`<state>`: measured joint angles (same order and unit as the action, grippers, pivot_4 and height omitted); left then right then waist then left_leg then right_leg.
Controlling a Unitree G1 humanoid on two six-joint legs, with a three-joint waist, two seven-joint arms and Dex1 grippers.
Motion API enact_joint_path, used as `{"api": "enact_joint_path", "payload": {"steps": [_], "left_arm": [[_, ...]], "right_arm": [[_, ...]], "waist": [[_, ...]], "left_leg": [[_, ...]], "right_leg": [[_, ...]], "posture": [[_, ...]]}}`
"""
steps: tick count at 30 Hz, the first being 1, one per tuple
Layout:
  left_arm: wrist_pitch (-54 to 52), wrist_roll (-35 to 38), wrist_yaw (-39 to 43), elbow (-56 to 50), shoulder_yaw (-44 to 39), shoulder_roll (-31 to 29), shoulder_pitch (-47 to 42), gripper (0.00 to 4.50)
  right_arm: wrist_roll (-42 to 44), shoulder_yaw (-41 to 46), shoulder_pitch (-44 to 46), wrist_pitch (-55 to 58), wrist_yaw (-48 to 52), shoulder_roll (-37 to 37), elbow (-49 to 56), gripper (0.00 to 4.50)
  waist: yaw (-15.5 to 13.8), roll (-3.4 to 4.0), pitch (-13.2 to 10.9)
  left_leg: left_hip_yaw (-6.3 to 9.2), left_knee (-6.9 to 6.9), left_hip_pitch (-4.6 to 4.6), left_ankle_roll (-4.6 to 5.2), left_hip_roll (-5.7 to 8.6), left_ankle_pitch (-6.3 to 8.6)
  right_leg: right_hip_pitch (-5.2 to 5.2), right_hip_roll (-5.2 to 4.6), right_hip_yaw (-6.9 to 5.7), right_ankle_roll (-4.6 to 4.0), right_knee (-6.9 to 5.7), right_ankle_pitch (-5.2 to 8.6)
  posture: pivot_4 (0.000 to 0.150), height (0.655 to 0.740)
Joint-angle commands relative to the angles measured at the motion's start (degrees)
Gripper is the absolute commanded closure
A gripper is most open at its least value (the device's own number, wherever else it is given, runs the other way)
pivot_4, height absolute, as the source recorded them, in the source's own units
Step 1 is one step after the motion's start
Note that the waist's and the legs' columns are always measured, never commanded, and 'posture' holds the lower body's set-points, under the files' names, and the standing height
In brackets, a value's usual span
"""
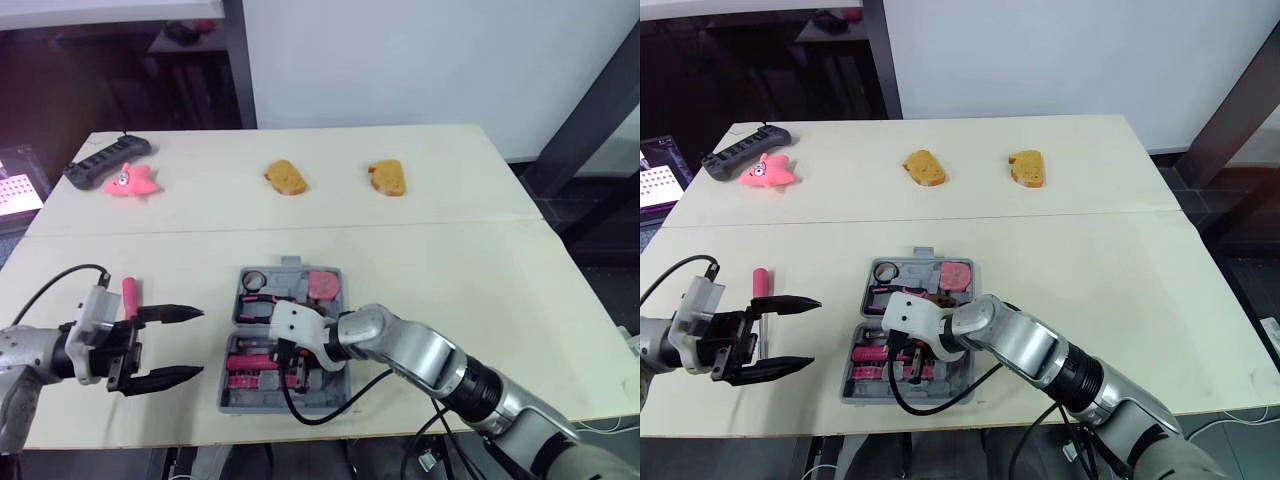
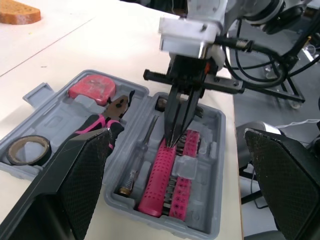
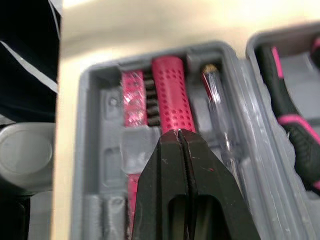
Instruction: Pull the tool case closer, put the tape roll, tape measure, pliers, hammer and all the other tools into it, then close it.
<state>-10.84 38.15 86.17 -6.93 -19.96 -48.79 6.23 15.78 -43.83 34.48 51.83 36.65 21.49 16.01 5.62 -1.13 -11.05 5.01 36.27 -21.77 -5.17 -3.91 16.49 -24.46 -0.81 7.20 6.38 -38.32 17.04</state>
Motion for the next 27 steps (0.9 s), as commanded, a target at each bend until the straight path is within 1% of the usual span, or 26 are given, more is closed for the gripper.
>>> {"api": "enact_joint_path", "payload": {"steps": [1, 6, 11, 17, 19, 22, 25, 27], "left_arm": [[-0.02, 1.19, -0.07, -1.39, -1.36, -0.38, -0.05, 0.00], [-0.03, 1.22, -0.13, -1.41, -1.34, -0.37, -0.10, 0.00], [0.10, 1.08, -0.08, -1.39, -1.23, -0.36, -0.12, 0.00], [0.08, 1.07, -0.02, -1.41, -1.11, -0.38, -0.21, 0.00], [0.05, 1.11, 0.00, -1.43, -1.12, -0.38, -0.22, 0.00], [-0.01, 1.15, 0.10, -1.34, -1.20, -0.49, -0.26, 0.00], [-0.04, 1.12, 0.14, -1.25, -1.29, -0.63, -0.31, 0.00], [-0.04, 1.13, 0.15, -1.27, -1.37, -0.69, -0.35, 0.00]], "right_arm": [[-1.63, 0.43, -1.91, -1.93, 0.83, 0.07, -0.18, 4.46], [-3.97, -0.57, -4.39, -2.75, 1.53, 0.48, -2.48, 4.46], [-6.83, -1.21, -6.67, -2.22, 1.02, 0.74, -6.78, 4.46], [-7.52, -1.92, -8.97, 3.23, 0.87, 0.32, -13.45, 4.46], [-7.58, -1.75, -9.44, 5.12, 0.55, -0.20, -15.00, 4.46], [-7.94, -1.95, -10.09, 6.34, 0.47, -0.71, -16.82, 4.46], [-8.09, -1.81, -10.51, 5.45, 0.55, -1.07, -17.18, 4.46], [-7.37, -0.58, -10.74, 4.16, 0.76, -1.51, -15.53, 4.46]], "waist": [[-0.04, 0.00, 0.00], [-0.02, -0.01, 0.01], [-0.04, -0.02, 0.02], [-0.06, -0.04, 0.26], [-0.06, 0.04, 0.33], [-0.05, 0.07, 0.71], [-0.04, 0.15, 1.24], [-0.04, 0.20, 1.47]], "left_leg": [[0.00, 0.00, 0.00, 0.00, 0.00, 0.00], [0.00, 0.00, 0.04, 0.00, 0.00, 0.00], [-0.01, -0.01, 0.25, 0.00, 0.00, 0.00], [0.00, -0.02, 0.46, 0.00, 0.00, 0.00], [0.00, -0.06, 0.69, 0.00, 0.00, 0.00], [-0.02, -0.18, 1.33, 0.02, 0.00, 0.02], [-0.02, -0.22, 1.42, 0.04, 0.00, 0.03], [-0.02, -0.22, 1.43, 0.04, 0.00, 0.03]], "right_leg": [[0.00, 0.00, 0.00, 0.00, 0.00, 0.00], [0.02, 0.00, 0.01, 0.00, 0.00, 0.00], [0.26, 0.00, 0.01, 0.00, 0.00, 0.00], [0.50, 0.01, 0.01, -0.01, 0.03, 0.01], [0.74, 0.01, 0.01, -0.02, 0.10, 0.02], [1.37, 0.01, 0.03, -0.14, 0.29, 0.18], [1.45, 0.01, 0.04, -0.16, 0.29, 0.28], [1.45, 0.01, 0.04, -0.16, 0.30, 0.29]], "posture": [[0.150, 0.7400], [0.150, 0.7400], [0.150, 0.7400], [0.150, 0.7400], [0.150, 0.7400], [0.150, 0.7400], [0.150, 0.7400], [0.150, 0.7400]]}}
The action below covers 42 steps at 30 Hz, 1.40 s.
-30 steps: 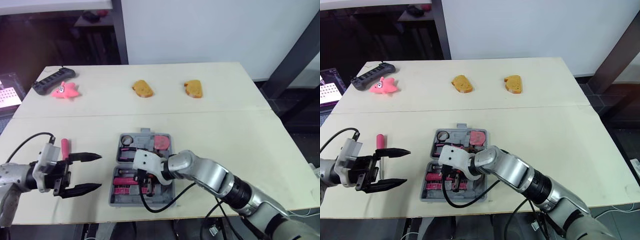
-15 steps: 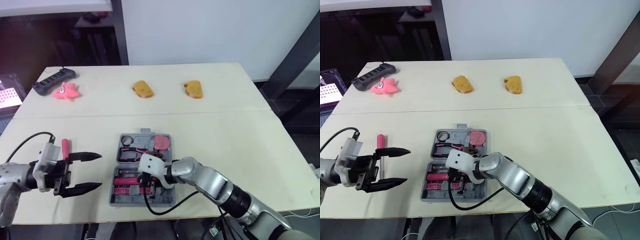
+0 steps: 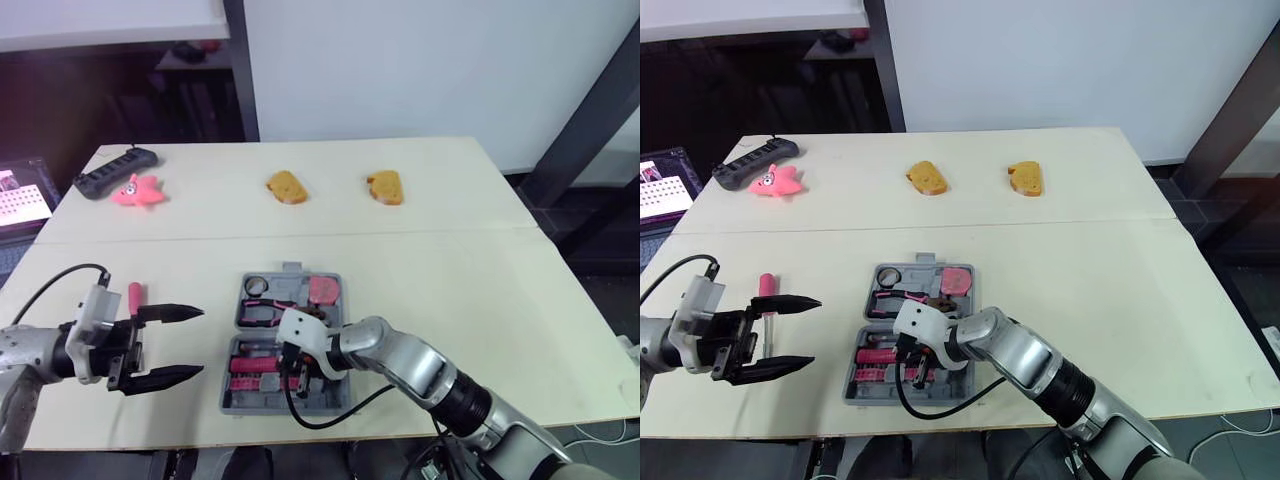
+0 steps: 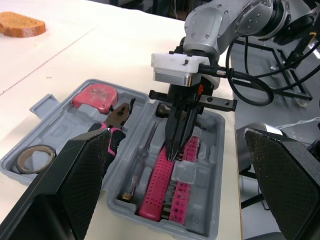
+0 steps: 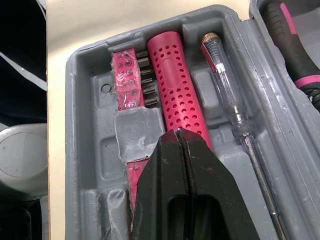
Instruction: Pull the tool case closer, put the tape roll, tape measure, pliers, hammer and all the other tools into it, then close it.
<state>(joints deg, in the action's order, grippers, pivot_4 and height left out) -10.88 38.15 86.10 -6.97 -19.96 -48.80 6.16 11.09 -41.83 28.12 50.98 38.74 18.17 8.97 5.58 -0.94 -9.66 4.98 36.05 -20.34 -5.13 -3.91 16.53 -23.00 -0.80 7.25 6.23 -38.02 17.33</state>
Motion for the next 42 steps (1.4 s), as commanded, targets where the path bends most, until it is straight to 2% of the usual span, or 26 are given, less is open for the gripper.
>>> {"api": "enact_joint_path", "payload": {"steps": [1, 4, 8, 11, 13, 17, 20, 23, 25, 27, 33, 38, 42], "left_arm": [[-0.01, 1.15, 0.21, -1.22, -1.41, -0.70, -0.29, 0.00], [0.07, 1.09, 0.21, -1.23, -1.38, -0.66, -0.25, 0.00], [0.10, 1.04, 0.03, -1.40, -1.29, -0.48, -0.07, 0.00], [0.32, 0.57, -0.31, -0.27, -1.50, -0.30, 0.20, 0.00], [1.30, -0.20, -0.90, 1.38, -2.22, -0.04, 0.30, 0.00], [2.81, -2.43, -3.57, 4.41, -4.92, -0.35, 2.49, 0.00], [4.79, -4.02, -3.96, 8.11, -8.14, -1.55, 4.21, 0.00], [7.15, -5.78, -3.50, 12.70, -10.44, -3.20, 5.42, 0.00], [11.07, -8.65, -4.23, 21.92, -13.99, -6.02, 5.99, 0.00], [13.21, -9.65, -4.71, 26.86, -15.30, -7.33, 5.62, 0.00], [18.08, -10.43, -4.18, 40.40, -19.38, -10.19, 5.28, 0.00], [19.95, -10.71, -3.21, 42.81, -18.19, -10.26, 3.63, 0.00], [19.66, -10.21, -4.28, 40.92, -18.01, -8.52, 3.39, 0.00]], "right_arm": [[-1.94, -1.52, -4.48, 3.77, -0.84, 1.56, -6.77, 4.46], [-0.14, 1.83, -4.63, -2.10, 1.35, 1.42, -0.28, 4.46], [2.30, 7.89, -4.04, -4.42, 2.87, 2.05, 8.22, 4.46], [5.23, 13.87, -3.12, -4.32, 3.70, 3.64, 17.02, 4.46], [8.78, 20.60, -3.83, -3.05, 4.47, 6.26, 24.31, 4.46], [14.51, 36.31, -13.63, -1.26, 5.83, 14.46, 31.73, 4.46], [15.42, 47.04, -25.44, -5.64, 8.23, 19.54, 31.02, 3.58], [14.19, 53.39, -33.73, -11.75, 9.80, 21.76, 28.41, 2.09], [13.09, 62.72, -42.58, -18.29, 12.97, 22.49, 22.82, 1.03], [13.22, 66.82, -46.51, -21.90, 14.41, 22.72, 19.90, 0.03], [11.99, 74.15, -52.67, -31.41, 16.94, 23.23, 8.34, 0.03], [11.34, 71.89, -52.08, -34.33, 16.96, 23.18, 6.04, 0.03], [10.91, 70.14, -51.56, -35.15, 15.90, 22.66, 5.47, 0.03]], "waist": [[0.00, -0.01, 0.09], [-0.11, -0.02, 0.05], [-0.13, -0.06, -0.15], [-0.02, 0.00, -0.28], [-0.11, 0.03, -0.31], [-1.17, -0.04, -0.29], [-1.93, -0.11, -0.42], [-1.88, -0.11, -0.65], [-1.74, -0.26, -0.76], [-1.62, -0.35, -0.81], [-1.48, -0.43, -0.85], [-1.60, -0.39, -0.87], [-1.63, -0.39, -0.87]], "left_leg": [[0.00, 0.00, 0.01, 0.00, 0.00, 0.00], [0.00, 0.01, -0.06, 0.00, 0.00, 0.00], [0.00, 0.01, -0.34, -0.01, 0.00, 0.00], [0.02, 0.15, -0.94, -0.03, 0.00, -0.01], [0.03, 0.12, -1.10, -0.03, 0.00, -0.02], [0.07, 0.03, -1.15, 0.01, 0.00, 0.01], [0.00, 0.01, -1.21, 0.15, 0.02, 0.10], [-0.03, 0.02, -1.18, 0.17, 0.02, 0.11], [-0.07, 0.06, -1.13, 0.15, 0.02, 0.09], [-0.10, 0.10, -1.06, 0.15, 0.02, 0.09], [-0.31, 0.13, -0.94, 0.12, 0.03, 0.08], [-0.30, 0.10, -0.95, 0.10, 0.03, 0.07], [-0.30, 0.11, -0.96, 0.10, 0.03, 0.07]], "right_leg": [[0.00, 0.00, 0.00, 0.00, 0.00, 0.00], [-0.03, 0.00, 0.00, 0.01, 0.00, 0.01], [-0.27, -0.01, 0.00, 0.04, 0.01, 0.01], [-0.80, 0.00, 0.00, 0.20, -0.07, -0.13], [-1.06, 0.02, 0.00, 0.19, -0.13, -0.16], [-1.04, -0.01, -0.06, 0.18, -0.02, -0.13], [-1.04, -0.04, -0.05, 0.18, 0.15, -0.10], [-1.05, -0.02, -0.04, 0.15, 0.14, -0.08], [-1.02, -0.01, 0.01, 0.00, 0.12, -0.01], [-0.93, -0.01, 0.02, -0.04, 0.10, 0.01], [-0.86, -0.02, 0.20, -0.12, 0.12, -0.01], [-0.87, -0.02, 0.20, -0.12, 0.09, 0.00], [-0.86, -0.02, 0.20, -0.11, 0.09, 0.00]], "posture": [[0.150, 0.7400], [0.150, 0.7400], [0.150, 0.7400], [0.150, 0.7400], [0.150, 0.7400], [0.150, 0.7400], [0.150, 0.7400], [0.150, 0.7400], [0.150, 0.7400], [0.150, 0.7400], [0.150, 0.7400], [0.150, 0.7400], [0.150, 0.7400]]}}
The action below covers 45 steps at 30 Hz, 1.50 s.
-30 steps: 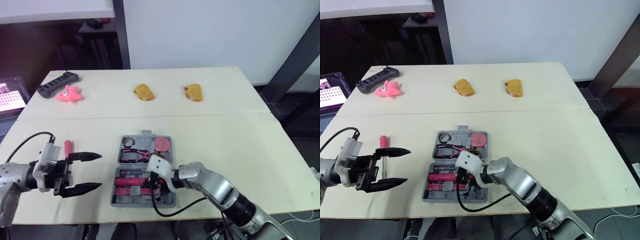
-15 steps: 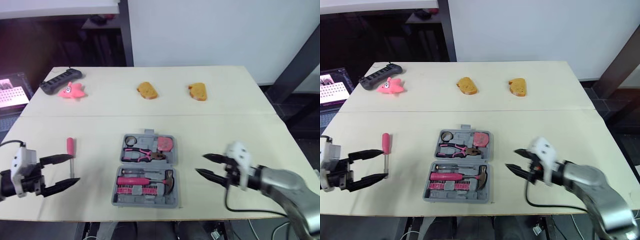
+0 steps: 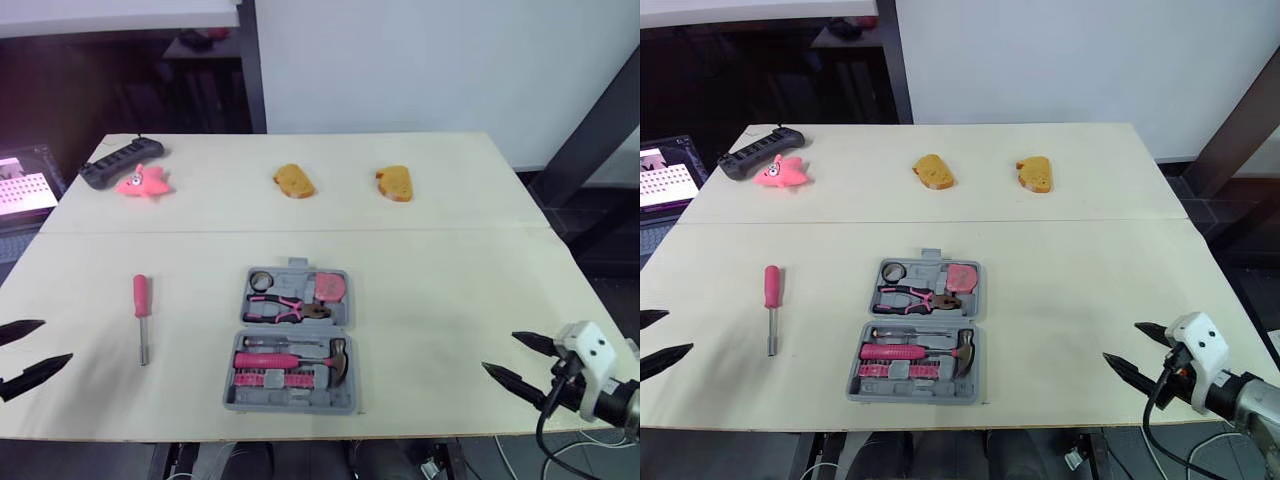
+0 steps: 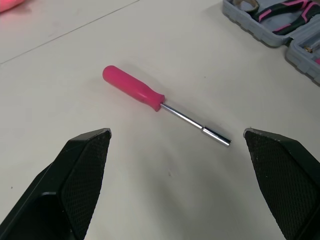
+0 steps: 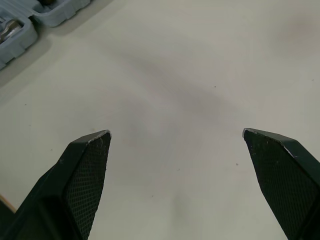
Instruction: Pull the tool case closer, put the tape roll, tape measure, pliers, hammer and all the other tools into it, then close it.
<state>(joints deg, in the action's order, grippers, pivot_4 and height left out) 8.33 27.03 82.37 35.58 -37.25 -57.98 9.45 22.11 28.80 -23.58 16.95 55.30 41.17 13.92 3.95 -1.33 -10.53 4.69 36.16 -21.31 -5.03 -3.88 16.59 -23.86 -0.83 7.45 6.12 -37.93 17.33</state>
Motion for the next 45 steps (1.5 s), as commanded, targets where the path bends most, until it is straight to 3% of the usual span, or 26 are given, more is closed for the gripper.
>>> {"api": "enact_joint_path", "payload": {"steps": [1, 4, 7, 11, 17, 20, 28, 32, 37, 45], "left_arm": [[0.16, 1.06, -1.35, -2.57, -0.79, 1.34, 0.08, 0.00], [-3.26, 0.73, -10.40, -7.79, -1.15, 5.44, -0.26, 0.00], [-11.67, 2.27, -24.12, -20.32, -0.92, 12.92, 0.26, 0.00], [-28.92, 2.09, -45.35, -36.22, 0.73, 20.61, -0.44, 0.00], [-52.62, -0.64, -69.14, -44.45, 5.48, 26.59, -9.81, 0.00], [-54.46, -3.13, -71.14, -43.76, 8.95, 27.17, -12.02, 0.00], [-49.51, -10.37, -69.81, -29.23, 18.32, 26.66, -15.83, 0.00], [-47.42, -9.82, -68.96, -27.51, 18.42, 27.91, -16.86, 1.30], [-45.47, -10.39, -67.73, -25.51, 19.27, 28.19, -17.91, 4.01], [-43.33, -10.65, -65.59, -23.33, 18.87, 28.27, -18.22, 4.11]], "right_arm": [[-0.10, -0.99, 0.24, -1.07, -0.98, -0.52, 0.70, 0.03], [0.84, -3.67, 1.99, 1.79, -3.68, -1.15, 4.50, 0.03], [4.66, -8.65, 7.63, 9.23, -7.75, -2.13, 12.19, 0.03], [6.58, -14.64, 15.69, 15.87, -12.59, -3.71, 16.99, 0.03], [6.60, -22.36, 24.71, 19.81, -16.40, -6.25, 18.21, 0.03], [6.81, -23.45, 25.31, 20.41, -16.99, -6.63, 18.36, 0.03], [7.01, -24.58, 26.34, 21.79, -18.55, -6.60, 19.28, 0.03], [7.27, -24.64, 27.19, 22.99, -19.87, -6.66, 19.99, 0.00], [7.68, -25.66, 27.01, 23.59, -19.04, -6.19, 20.71, 0.00], [6.35, -31.00, 29.80, 15.91, -8.35, -2.12, 20.52, 0.00]], "waist": [[-0.01, 0.02, 0.00], [-0.04, 0.06, -0.02], [0.19, 0.08, -0.01], [-0.19, 0.02, 0.01], [-1.54, 0.04, 0.00], [-1.48, 0.02, 0.01], [-1.46, 0.16, 0.07], [-1.47, 0.26, 0.11], [-1.48, 0.27, 0.12], [-1.45, 0.50, 0.22]], "left_leg": [[0.00, 0.00, 0.00, 0.00, 0.00, 0.00], [0.00, 0.02, 0.00, 0.00, 0.00, 0.00], [0.02, 0.08, 0.04, -0.01, 0.00, 0.00], [0.15, 0.13, 0.04, -0.03, -0.01, -0.02], [0.31, 0.23, 0.03, -0.07, 0.03, -0.04], [0.37, 0.34, 0.02, -0.08, 0.04, -0.04], [0.39, 0.30, 0.11, -0.13, 0.06, -0.07], [0.37, 0.31, 0.26, -0.15, 0.07, -0.08], [0.38, 0.30, 0.27, -0.15, 0.07, -0.08], [0.38, 0.30, 0.32, -0.15, 0.07, -0.09]], "right_leg": [[0.00, 0.00, 0.00, 0.00, 0.00, 0.00], [0.02, 0.00, 0.01, 0.02, -0.02, -0.01], [0.06, 0.01, 0.04, 0.07, -0.10, -0.05], [0.13, 0.02, -0.01, 0.34, -0.15, -0.20], [0.20, 0.01, -0.15, 0.38, -0.14, -0.22], [0.31, 0.01, -0.20, 0.41, -0.12, -0.24], [0.33, 0.01, -0.22, 0.39, -0.14, -0.25], [0.49, 0.00, -0.21, 0.38, -0.14, -0.24], [0.49, 0.00, -0.21, 0.39, -0.14, -0.24], [0.54, 0.00, -0.22, 0.39, -0.14, -0.24]], "posture": [[0.150, 0.7400], [0.150, 0.7400], [0.150, 0.7400], [0.150, 0.7400], [0.150, 0.7400], [0.150, 0.7400], [0.150, 0.7400], [0.150, 0.7400], [0.150, 0.7400], [0.150, 0.7400]]}}
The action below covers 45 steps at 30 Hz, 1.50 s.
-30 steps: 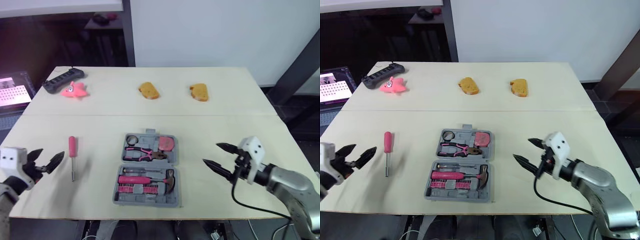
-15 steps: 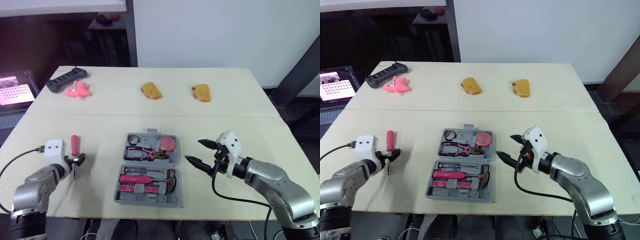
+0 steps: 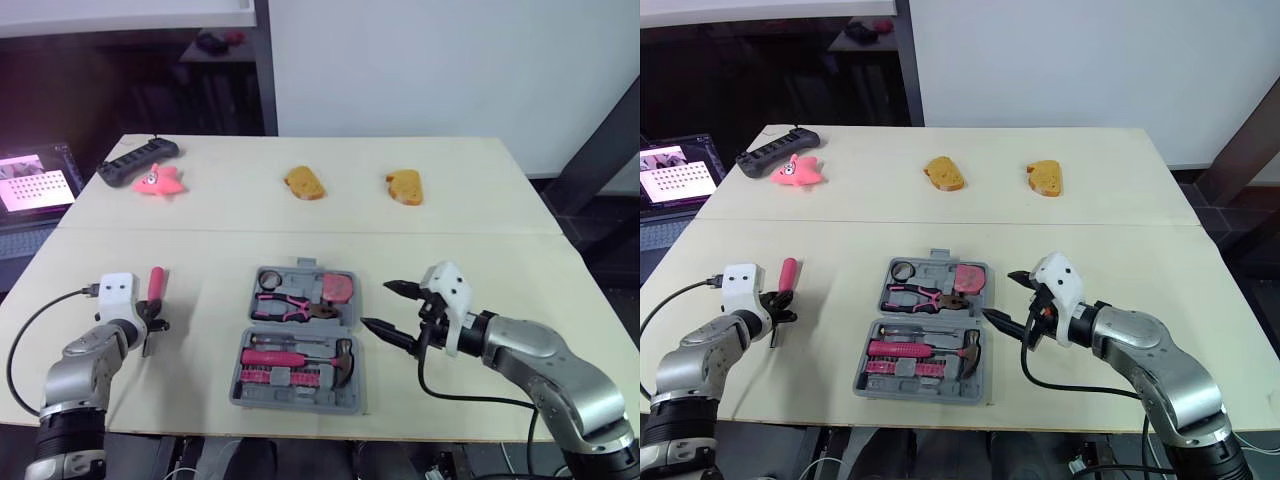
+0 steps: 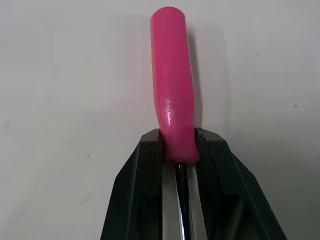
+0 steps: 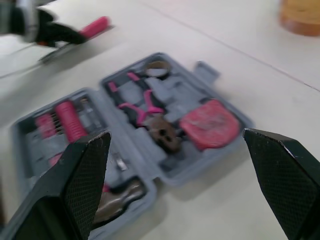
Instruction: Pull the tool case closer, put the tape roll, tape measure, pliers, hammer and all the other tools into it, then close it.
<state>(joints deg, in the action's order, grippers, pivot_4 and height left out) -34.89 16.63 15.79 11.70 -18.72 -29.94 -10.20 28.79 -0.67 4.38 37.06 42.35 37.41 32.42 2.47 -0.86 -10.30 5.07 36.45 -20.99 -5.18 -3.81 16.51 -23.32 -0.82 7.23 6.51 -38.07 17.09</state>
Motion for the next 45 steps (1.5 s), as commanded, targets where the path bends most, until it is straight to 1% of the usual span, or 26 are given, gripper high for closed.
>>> {"api": "enact_joint_path", "payload": {"steps": [1, 5, 8, 11, 13, 18, 23, 27, 30, 32, 33, 36, 37, 38, 39, 41, 43, 45], "left_arm": [[0.31, 0.08, 1.92, -0.50, 0.40, 0.21, 2.12, 4.11], [-2.83, 2.45, 5.00, -8.69, 0.16, -0.35, 7.05, 4.11], [-7.36, 4.43, 5.68, -17.41, -0.61, -0.85, 12.01, 4.11], [-13.78, 7.96, 4.94, -29.78, -2.02, 0.15, 18.93, 4.11], [-15.53, 8.61, 4.90, -34.35, -1.73, 0.33, 22.29, 4.11], [-15.75, 8.40, 3.37, -36.13, -0.45, 3.28, 24.08, 4.11], [-12.29, 5.19, 2.57, -32.10, 3.58, 6.06, 25.62, 4.11], [-11.20, 4.77, 2.55, -31.90, 4.24, 7.42, 26.22, 4.11], [-10.96, 4.20, 2.62, -31.56, 4.45, 7.38, 26.82, 4.11], [-10.76, 4.59, 3.17, -31.56, 3.85, 7.16, 26.70, 3.09], [-10.94, 4.98, 3.55, -31.77, 3.34, 6.85, 26.50, 2.73], [-11.76, 6.00, 4.22, -33.28, 1.33, 5.33, 25.79, 1.27], [-12.54, 6.88, 4.75, -34.34, 0.37, 4.61, 25.62, 0.67], [-13.12, 7.56, 5.15, -35.02, -0.26, 4.10, 25.53, 0.22], [-15.10, 9.57, 6.28, -36.86, -2.33, 2.43, 25.16, 0.05], [-18.27, 12.55, 8.24, -39.37, -5.45, -0.81, 24.57, 0.05], [-21.67, 15.56, 11.60, -40.90, -9.32, -6.62, 23.34, 0.05], [-24.09, 18.89, 19.16, -38.78, -13.12, -16.10, 21.35, 0.05]], "right_arm": [[-0.81, -2.55, 2.38, -5.21, 6.17, 2.37, 1.68, 0.00], [-1.87, -6.48, 6.23, -8.66, 12.14, 4.18, -0.17, 0.00], [0.49, -6.33, 8.89, -8.85, 15.48, 4.61, -0.72, 0.00], [2.19, -5.89, 10.98, -8.82, 17.46, 4.19, -1.34, 0.00], [1.92, -6.35, 11.44, -9.22, 17.83, 3.79, -2.00, 0.00], [1.39, -6.86, 11.81, -10.61, 18.37, 3.03, -3.93, 0.00], [0.70, -7.54, 11.49, -11.61, 18.37, 2.49, -4.90, 0.00], [0.57, -7.37, 11.43, -11.33, 17.96, 2.64, -4.60, 0.00], [0.27, -7.34, 11.56, -11.05, 17.31, 2.73, -4.46, 0.00], [0.23, -7.37, 11.59, -10.89, 17.01, 2.74, -4.44, 0.00], [0.22, -7.29, 11.57, -10.82, 16.86, 2.72, -4.41, 0.00], [0.45, -6.98, 11.49, -10.39, 16.43, 2.74, -4.07, 0.00], [0.58, -6.88, 11.47, -10.21, 16.29, 2.77, -3.91, 0.00], [0.66, -6.84, 11.47, -10.07, 16.16, 2.77, -3.79, 0.00], [0.77, -6.61, 11.32, -9.90, 15.85, 2.76, -3.59, 0.00], [0.87, -6.35, 11.06, -9.67, 15.40, 2.78, -3.25, 0.00], [1.01, -6.04, 10.61, -9.35, 14.82, 2.79, -2.72, 0.00], [1.09, -5.81, 9.93, -9.10, 14.04, 2.62, -2.13, 0.00]], "waist": [[0.04, 0.02, 0.00], [0.16, -0.01, -0.01], [0.10, -0.03, -0.03], [0.19, -0.16, -0.10], [0.12, -0.22, -0.14], [-0.07, -0.25, -0.16], [-0.15, -0.10, -0.11], [-0.21, 0.07, -0.04], [-0.20, 0.10, -0.03], [-0.17, 0.11, -0.02], [-0.17, 0.13, -0.01], [-0.11, 0.15, -0.01], [-0.02, 0.14, -0.02], [0.07, 0.13, -0.02], [0.09, 0.12, -0.03], [0.31, -0.13, -0.17], [0.29, -0.35, -0.30], [0.11, -0.44, -0.39]], "left_leg": [[0.00, -0.01, 0.00, 0.00, 0.00, 0.00], [-0.03, -0.05, 0.00, 0.00, 0.00, 0.00], [-0.03, -0.07, -0.01, 0.00, 0.00, 0.00], [-0.03, -0.10, -0.02, 0.00, 0.00, 0.00], [-0.02, -0.13, -0.02, 0.00, -0.01, 0.00], [-0.02, -0.08, -0.03, 0.00, 0.00, 0.00], [-0.04, -0.08, -0.03, 0.00, 0.01, 0.00], [-0.04, -0.08, 0.01, 0.00, 0.02, 0.00], [-0.04, -0.07, 0.01, 0.00, 0.05, 0.00], [-0.04, -0.08, 0.02, 0.00, 0.05, 0.00], [-0.04, -0.08, 0.02, 0.00, 0.05, 0.00], [-0.04, -0.09, 0.05, 0.00, 0.05, 0.00], [-0.04, -0.09, 0.05, 0.00, 0.04, 0.00], [-0.03, -0.10, 0.06, 0.00, 0.04, 0.00], [-0.03, -0.12, 0.07, 0.00, 0.03, 0.00], [-0.03, -0.17, 0.07, 0.00, 0.01, 0.00], [0.01, -0.22, 0.05, 0.00, -0.03, 0.00], [0.02, -0.22, -0.03, 0.00, -0.03, 0.00]], "right_leg": [[0.00, 0.00, 0.00, 0.00, 0.00, 0.00], [0.01, -0.02, 0.02, 0.01, 0.06, 0.01], [0.00, -0.03, 0.01, 0.01, 0.07, 0.01], [-0.01, -0.04, 0.02, 0.01, 0.10, 0.01], [-0.02, -0.04, 0.02, 0.01, 0.10, 0.01], [-0.01, -0.04, 0.01, -0.04, 0.11, 0.04], [-0.01, -0.04, 0.02, -0.03, 0.14, 0.03], [0.04, -0.05, 0.02, -0.09, 0.14, 0.06], [0.06, -0.07, 0.03, -0.09, 0.15, 0.06], [0.06, -0.07, 0.02, -0.09, 0.15, 0.06], [0.06, -0.07, 0.03, -0.09, 0.16, 0.06], [0.07, -0.06, 0.03, -0.12, 0.15, 0.08], [0.07, -0.06, 0.03, -0.16, 0.15, 0.10], [0.07, -0.05, 0.03, -0.18, 0.15, 0.11], [0.06, -0.04, 0.03, -0.18, 0.15, 0.11], [0.00, -0.02, 0.03, -0.17, 0.13, 0.11], [-0.06, 0.03, 0.02, -0.11, 0.11, 0.08], [-0.13, 0.02, 0.01, -0.09, 0.09, 0.06]], "posture": [[0.150, 0.7400], [0.150, 0.7400], [0.150, 0.7400], [0.150, 0.7400], [0.150, 0.7400], [0.150, 0.7400], [0.150, 0.7400], [0.150, 0.7400], [0.150, 0.7400], [0.150, 0.7400], [0.150, 0.7400], [0.150, 0.7400], [0.150, 0.7400], [0.150, 0.7400], [0.150, 0.7400], [0.150, 0.7400], [0.150, 0.7400], [0.150, 0.7400]]}}
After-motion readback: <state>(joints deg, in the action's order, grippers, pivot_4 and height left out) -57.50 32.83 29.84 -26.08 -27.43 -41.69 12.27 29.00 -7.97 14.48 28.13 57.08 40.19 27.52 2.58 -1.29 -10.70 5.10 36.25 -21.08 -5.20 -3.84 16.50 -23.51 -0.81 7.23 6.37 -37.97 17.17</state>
